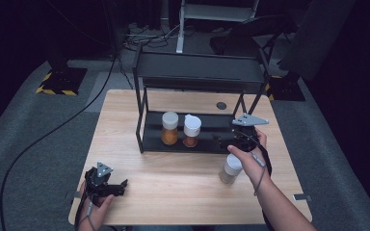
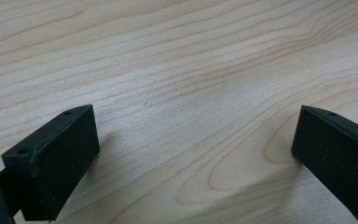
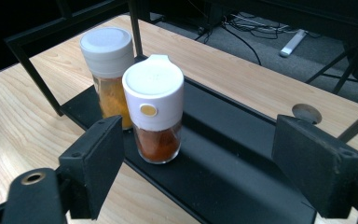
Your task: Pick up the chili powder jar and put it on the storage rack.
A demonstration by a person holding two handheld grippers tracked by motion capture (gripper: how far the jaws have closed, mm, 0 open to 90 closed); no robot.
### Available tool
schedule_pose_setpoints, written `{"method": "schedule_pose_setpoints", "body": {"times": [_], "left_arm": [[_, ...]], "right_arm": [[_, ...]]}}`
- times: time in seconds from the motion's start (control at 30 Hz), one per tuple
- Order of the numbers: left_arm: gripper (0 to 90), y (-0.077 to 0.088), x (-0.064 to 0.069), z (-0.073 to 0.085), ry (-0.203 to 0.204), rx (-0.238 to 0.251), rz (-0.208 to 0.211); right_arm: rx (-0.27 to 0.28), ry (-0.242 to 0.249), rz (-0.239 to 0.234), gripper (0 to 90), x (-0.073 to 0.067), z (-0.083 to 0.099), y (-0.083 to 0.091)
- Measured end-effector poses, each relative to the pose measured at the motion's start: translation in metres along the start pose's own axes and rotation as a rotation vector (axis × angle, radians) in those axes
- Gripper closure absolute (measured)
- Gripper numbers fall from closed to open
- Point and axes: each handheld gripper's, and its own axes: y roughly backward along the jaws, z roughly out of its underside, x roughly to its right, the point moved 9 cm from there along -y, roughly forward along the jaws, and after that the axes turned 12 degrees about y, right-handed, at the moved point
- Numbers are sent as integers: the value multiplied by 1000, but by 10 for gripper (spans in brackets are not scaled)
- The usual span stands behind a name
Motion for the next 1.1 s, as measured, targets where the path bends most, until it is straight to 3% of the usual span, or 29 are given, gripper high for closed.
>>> {"method": "schedule_pose_setpoints", "body": {"times": [1.1], "left_arm": [[3,0,0,0,1,-1,-1]], "right_arm": [[1,-29,-5,157,-10,31,45]]}}
